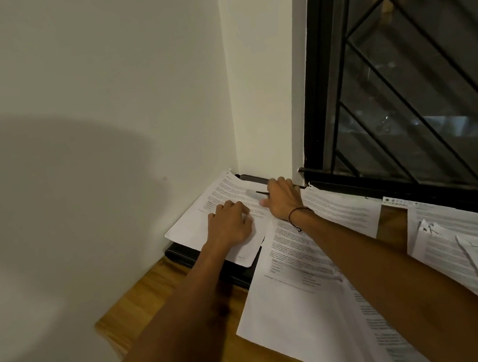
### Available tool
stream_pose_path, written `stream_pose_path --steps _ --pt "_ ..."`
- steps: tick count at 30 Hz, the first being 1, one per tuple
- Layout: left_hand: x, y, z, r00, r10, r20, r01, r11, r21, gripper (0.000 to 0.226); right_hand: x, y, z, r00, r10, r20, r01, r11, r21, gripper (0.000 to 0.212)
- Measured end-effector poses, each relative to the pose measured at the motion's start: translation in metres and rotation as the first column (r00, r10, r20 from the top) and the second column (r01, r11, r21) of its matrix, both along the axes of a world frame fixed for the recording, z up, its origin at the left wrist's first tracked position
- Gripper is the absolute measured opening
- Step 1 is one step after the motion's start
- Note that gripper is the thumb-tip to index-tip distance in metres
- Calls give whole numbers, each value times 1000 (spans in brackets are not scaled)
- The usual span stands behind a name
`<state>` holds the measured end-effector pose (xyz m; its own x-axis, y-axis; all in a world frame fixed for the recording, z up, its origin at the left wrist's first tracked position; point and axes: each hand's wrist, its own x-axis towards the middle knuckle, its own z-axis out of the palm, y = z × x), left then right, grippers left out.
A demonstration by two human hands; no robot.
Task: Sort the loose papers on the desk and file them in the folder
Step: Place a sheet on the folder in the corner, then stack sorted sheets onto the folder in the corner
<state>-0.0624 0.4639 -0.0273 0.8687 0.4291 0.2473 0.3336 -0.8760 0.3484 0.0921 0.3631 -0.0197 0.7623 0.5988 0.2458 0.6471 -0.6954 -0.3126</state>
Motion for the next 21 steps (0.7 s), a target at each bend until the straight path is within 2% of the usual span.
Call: stream_pose_path --steps 2,5,10,13,17,21 --pt "-1 -1 -1 1000 -2 24 2 1000 -22 32 -2 -6 8 999 2 34 -4 998 57 42" --pt "-3 -5 -1 992 -3 125 10 999 -52 32 -2 -27 30 999 6 38 -14 978 208 28" --pt "-4 -24 4 979 -31 203 53 993 -104 34 8 -94 45 1000 -12 29 6 976 216 10" --pt "-8 -41 11 979 -35 199 72 980 -183 37 6 -136 41 999 11 -45 -1 975 223 4" --pt "-12 -54 13 991 -68 114 93 967 -237 32 3 -178 21 979 74 -189 -68 997 34 24" --pt "-10 -58 10 999 -37 23 42 965 -260 46 -2 -197 4 968 69 -243 -116 976 -185 66"
